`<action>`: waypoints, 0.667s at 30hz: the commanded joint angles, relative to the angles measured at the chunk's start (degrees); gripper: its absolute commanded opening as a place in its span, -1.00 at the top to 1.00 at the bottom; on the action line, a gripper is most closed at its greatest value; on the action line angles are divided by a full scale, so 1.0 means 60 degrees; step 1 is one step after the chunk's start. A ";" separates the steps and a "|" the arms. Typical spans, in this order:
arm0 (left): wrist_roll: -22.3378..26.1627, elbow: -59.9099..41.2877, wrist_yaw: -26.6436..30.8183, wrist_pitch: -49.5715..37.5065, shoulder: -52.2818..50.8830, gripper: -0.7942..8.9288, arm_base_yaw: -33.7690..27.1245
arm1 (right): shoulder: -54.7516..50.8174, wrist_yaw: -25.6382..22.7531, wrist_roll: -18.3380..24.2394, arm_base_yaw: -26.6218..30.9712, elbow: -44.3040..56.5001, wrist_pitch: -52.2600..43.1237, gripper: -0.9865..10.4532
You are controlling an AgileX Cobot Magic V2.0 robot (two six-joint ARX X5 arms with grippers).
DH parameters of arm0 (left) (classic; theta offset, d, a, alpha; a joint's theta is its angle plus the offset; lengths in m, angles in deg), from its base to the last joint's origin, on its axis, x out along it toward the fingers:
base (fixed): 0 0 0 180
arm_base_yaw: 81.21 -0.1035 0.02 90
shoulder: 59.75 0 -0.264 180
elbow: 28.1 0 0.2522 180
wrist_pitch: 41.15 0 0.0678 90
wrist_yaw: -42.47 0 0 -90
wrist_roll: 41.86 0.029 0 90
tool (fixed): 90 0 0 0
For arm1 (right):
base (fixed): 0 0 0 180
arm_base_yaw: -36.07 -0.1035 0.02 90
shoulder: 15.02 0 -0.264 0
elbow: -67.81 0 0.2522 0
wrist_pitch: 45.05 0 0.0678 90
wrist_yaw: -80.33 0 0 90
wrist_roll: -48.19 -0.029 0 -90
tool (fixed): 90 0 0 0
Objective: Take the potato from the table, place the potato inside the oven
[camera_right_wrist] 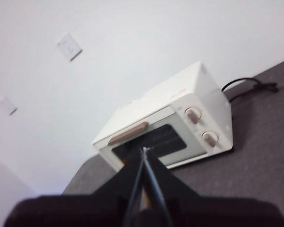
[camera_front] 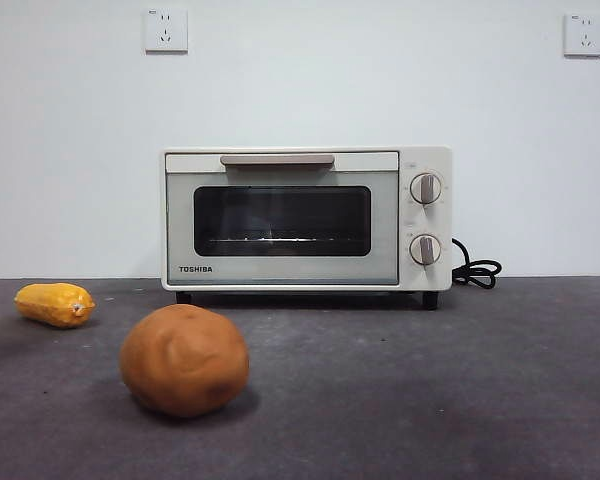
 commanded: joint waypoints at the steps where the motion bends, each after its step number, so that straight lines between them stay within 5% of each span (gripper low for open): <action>1: -0.0015 0.0892 -0.0459 0.0386 0.1075 0.85 -0.0018 | 0.0576 0.0306 0.0616 -0.0007 -0.0801 0.0597 0.83; 8: 0.0929 0.3541 -0.1563 0.1934 0.4095 0.85 -0.0011 | 0.2466 0.0605 0.1198 -0.0011 -0.2918 0.1982 0.83; 20: 0.1639 0.7493 -0.2718 0.3960 0.8572 0.85 0.0230 | 0.5530 0.1362 0.3322 -0.0007 -0.5694 0.4269 0.83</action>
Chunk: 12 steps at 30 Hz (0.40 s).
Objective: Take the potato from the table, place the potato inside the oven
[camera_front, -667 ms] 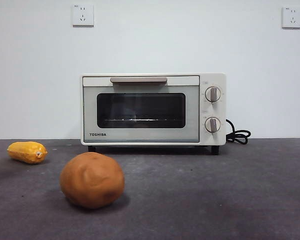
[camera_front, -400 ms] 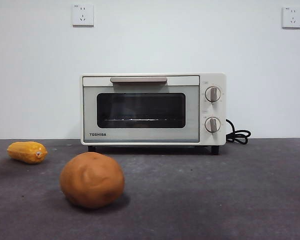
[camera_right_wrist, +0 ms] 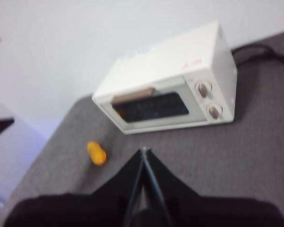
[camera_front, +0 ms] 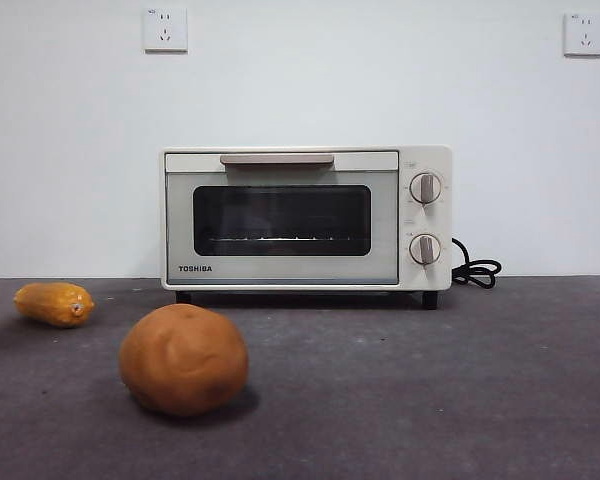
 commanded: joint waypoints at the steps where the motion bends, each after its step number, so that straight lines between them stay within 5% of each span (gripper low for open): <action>1: 0.0324 0.0576 -0.0106 0.0149 0.0703 0.85 0.0149 | 0.0645 0.0036 0.0801 -0.0011 -0.0495 0.0710 0.83; 12: 0.0448 0.1927 -0.0106 0.0208 0.2630 0.85 0.0761 | 0.3064 0.0077 0.1719 -0.0011 -0.1759 0.2867 0.83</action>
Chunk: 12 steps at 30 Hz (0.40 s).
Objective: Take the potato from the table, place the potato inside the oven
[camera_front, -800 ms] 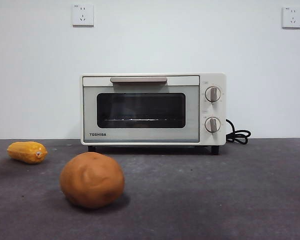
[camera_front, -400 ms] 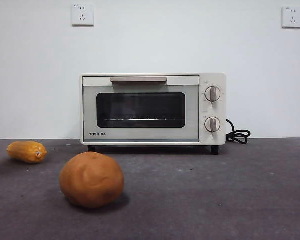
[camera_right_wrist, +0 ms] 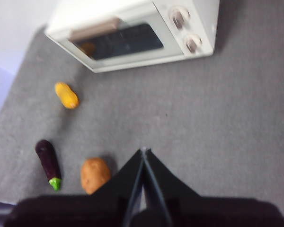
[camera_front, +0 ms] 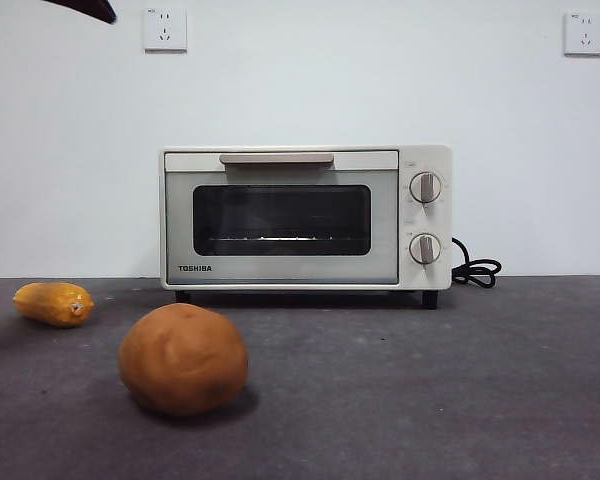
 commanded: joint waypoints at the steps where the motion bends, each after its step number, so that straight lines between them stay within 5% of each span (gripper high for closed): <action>1: 0.0164 0.0266 -0.0069 -0.0007 0.0510 0.85 0.0211 | 0.0382 0.0117 0.0215 -0.0011 -0.0186 0.0102 0.83; 12: 0.0131 0.2178 -0.0069 0.0219 0.2787 0.85 0.0896 | 0.1042 0.0244 0.0517 -0.0011 -0.0226 0.0087 0.83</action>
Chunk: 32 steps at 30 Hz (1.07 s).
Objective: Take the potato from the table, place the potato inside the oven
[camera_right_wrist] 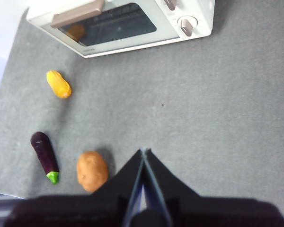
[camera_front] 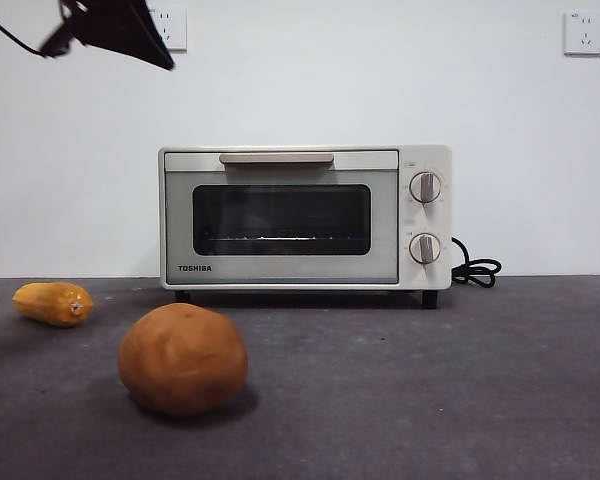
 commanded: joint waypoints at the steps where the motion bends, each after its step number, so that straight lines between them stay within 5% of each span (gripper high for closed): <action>1: 0.0102 0.0707 -0.0058 0.0178 0.0696 0.85 0.0189 | 0.0007 0.0033 0.0310 -0.0011 -0.0040 0.0055 0.83; 12: 0.0098 0.2820 -0.0062 0.0586 0.2852 0.85 0.0627 | 0.0007 0.0033 0.0393 -0.0011 -0.0040 0.0342 0.83; 32: 0.0386 0.2907 0.0557 0.0131 0.3850 0.85 0.1147 | 0.0007 0.0029 0.0419 -0.0011 -0.0040 0.0342 0.83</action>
